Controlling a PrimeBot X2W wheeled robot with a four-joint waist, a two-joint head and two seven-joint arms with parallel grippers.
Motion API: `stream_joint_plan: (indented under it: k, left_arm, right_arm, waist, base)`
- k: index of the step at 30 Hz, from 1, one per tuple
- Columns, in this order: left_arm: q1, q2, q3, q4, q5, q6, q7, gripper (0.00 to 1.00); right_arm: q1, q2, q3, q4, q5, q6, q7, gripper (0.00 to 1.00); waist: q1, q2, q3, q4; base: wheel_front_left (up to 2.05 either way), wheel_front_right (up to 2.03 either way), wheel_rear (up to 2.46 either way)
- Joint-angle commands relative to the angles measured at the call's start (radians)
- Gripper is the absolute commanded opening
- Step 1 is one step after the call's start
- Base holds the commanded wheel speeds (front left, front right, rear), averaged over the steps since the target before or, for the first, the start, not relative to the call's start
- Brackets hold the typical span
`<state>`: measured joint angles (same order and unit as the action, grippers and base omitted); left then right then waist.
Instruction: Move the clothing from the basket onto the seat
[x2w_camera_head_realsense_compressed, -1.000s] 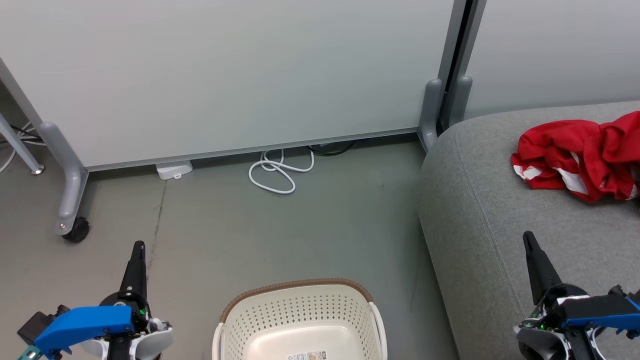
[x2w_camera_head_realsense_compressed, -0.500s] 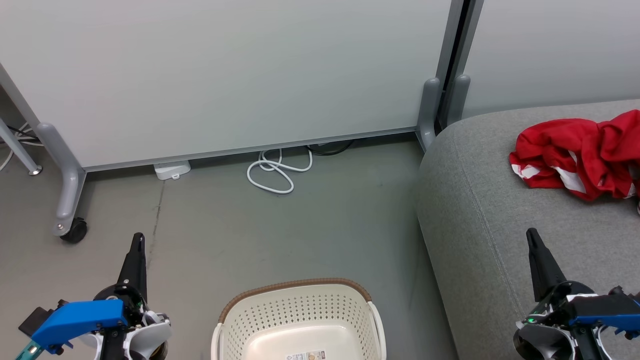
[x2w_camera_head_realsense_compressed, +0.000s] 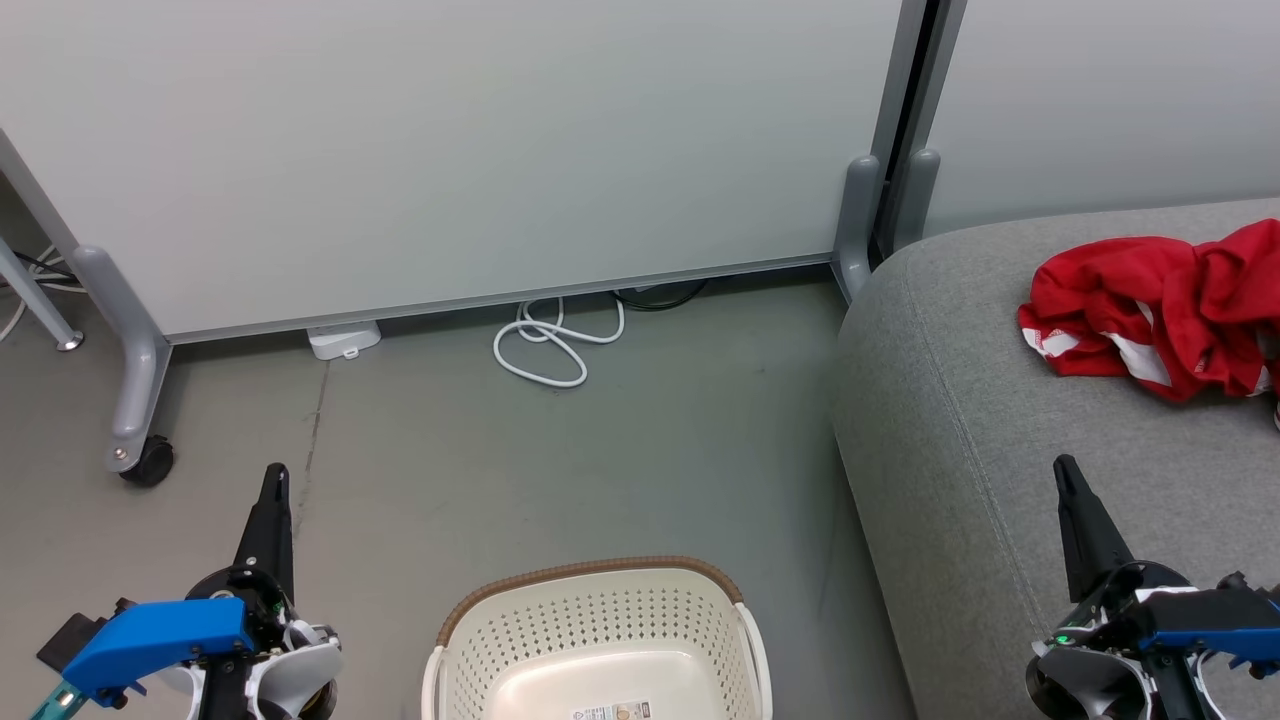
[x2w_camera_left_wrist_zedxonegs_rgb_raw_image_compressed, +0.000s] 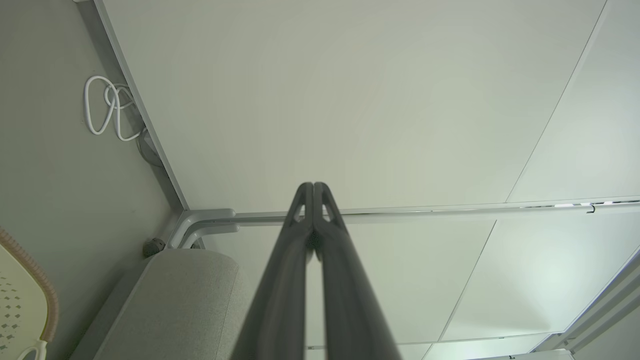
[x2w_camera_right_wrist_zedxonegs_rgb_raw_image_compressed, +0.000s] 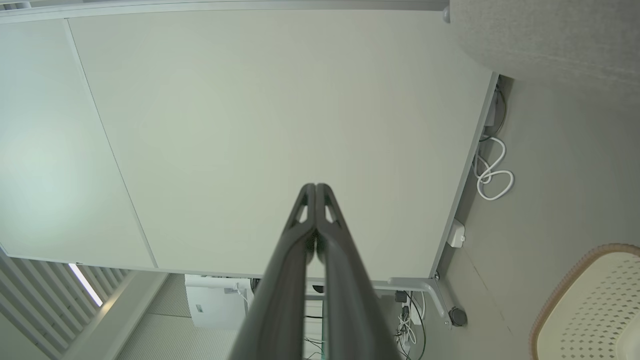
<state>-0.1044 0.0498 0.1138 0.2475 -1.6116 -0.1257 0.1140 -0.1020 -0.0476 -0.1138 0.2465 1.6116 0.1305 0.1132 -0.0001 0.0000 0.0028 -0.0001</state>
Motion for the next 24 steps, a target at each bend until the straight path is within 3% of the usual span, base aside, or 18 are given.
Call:
stream_joint_plan:
  k: [1, 24]
  left_arm:
    - [-0.012, 0.001, 0.002, -0.004, -0.002, -0.009, 0.004, 0.00]
    - [-0.012, 0.001, 0.002, -0.004, -0.002, -0.009, 0.004, 0.00]
  right_arm:
    - [-0.014, -0.005, -0.002, -0.002, 0.002, 0.000, 0.003, 0.00]
    - [-0.013, -0.005, -0.002, -0.002, 0.002, 0.000, 0.003, 0.00]
  waist:
    - [0.0001, 0.0000, 0.000, 0.000]
    - [0.0001, 0.0000, 0.000, 0.000]
  base:
    - [0.00, 0.00, 0.00]
    - [0.00, 0.00, 0.00]
